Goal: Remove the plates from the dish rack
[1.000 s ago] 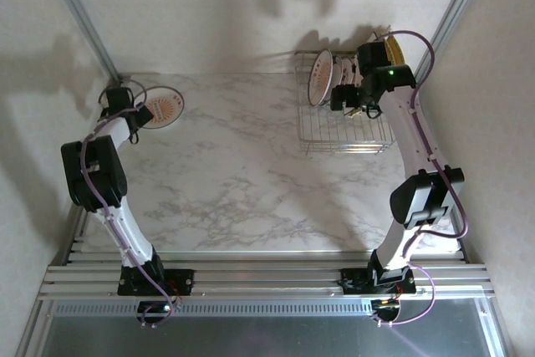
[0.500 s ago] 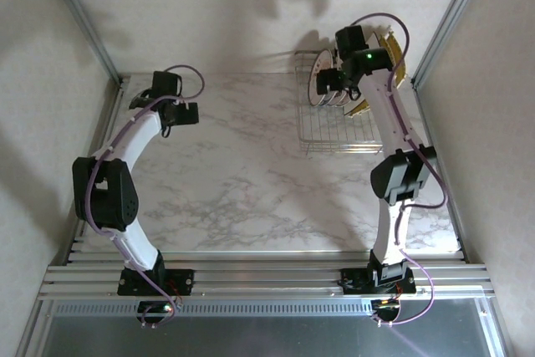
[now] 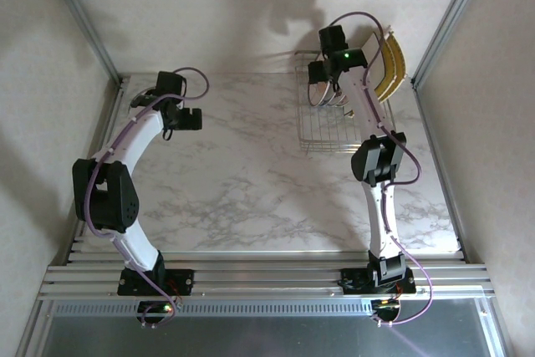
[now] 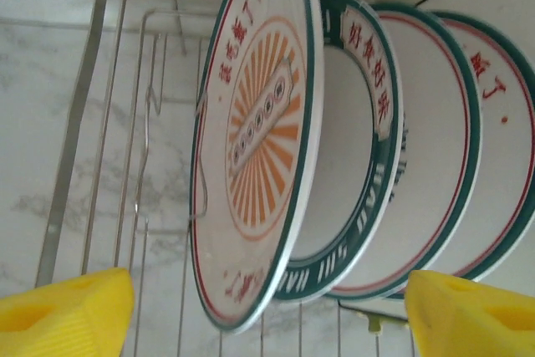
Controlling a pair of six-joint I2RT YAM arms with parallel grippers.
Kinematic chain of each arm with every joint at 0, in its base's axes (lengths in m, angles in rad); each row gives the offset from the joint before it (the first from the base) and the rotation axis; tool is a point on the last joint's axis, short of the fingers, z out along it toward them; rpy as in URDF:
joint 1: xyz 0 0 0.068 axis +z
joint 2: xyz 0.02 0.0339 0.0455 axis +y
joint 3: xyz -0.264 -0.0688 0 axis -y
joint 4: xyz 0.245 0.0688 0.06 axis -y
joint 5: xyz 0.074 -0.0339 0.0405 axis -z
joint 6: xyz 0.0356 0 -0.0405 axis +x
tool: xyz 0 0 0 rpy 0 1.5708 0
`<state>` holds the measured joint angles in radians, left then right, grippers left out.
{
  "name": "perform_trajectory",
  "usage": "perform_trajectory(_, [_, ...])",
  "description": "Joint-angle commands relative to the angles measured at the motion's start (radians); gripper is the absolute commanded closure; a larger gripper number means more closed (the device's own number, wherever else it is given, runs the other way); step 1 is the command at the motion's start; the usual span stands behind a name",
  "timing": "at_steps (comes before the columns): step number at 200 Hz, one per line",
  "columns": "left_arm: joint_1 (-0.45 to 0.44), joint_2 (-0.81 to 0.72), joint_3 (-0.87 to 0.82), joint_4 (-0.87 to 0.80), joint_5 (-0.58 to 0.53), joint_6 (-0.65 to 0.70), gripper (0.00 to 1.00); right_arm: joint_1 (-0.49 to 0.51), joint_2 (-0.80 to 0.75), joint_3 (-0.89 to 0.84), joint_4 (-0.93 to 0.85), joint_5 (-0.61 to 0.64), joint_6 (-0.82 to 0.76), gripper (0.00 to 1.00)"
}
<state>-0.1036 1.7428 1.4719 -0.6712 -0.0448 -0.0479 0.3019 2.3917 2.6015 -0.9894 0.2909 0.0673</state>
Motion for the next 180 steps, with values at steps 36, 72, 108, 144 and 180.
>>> perform_trajectory(36, [-0.008, 0.031, 0.045, -0.042, 0.023, 0.016, 0.0, 0.009, 0.113, 0.089, 0.142, 0.097, -0.009, 0.25])
perform_trajectory(72, [-0.008, 0.041, 0.056, -0.051, 0.025, 0.019, 0.0, 0.012, 0.145, 0.095, 0.188, 0.12, 0.022, 0.4])
perform_trajectory(108, [-0.003, 0.038, 0.058, -0.057, 0.023, 0.023, 0.0, 0.016, 0.148, 0.095, 0.206, 0.125, 0.05, 0.56])
perform_trajectory(144, [-0.002, 0.037, 0.061, -0.055, 0.03, 0.024, 0.0, 0.018, 0.153, 0.092, 0.203, 0.131, 0.061, 0.7])
perform_trajectory(180, [-0.001, 0.04, 0.058, -0.053, 0.045, 0.022, 0.0, 0.017, 0.152, 0.089, 0.193, 0.135, 0.072, 0.91])
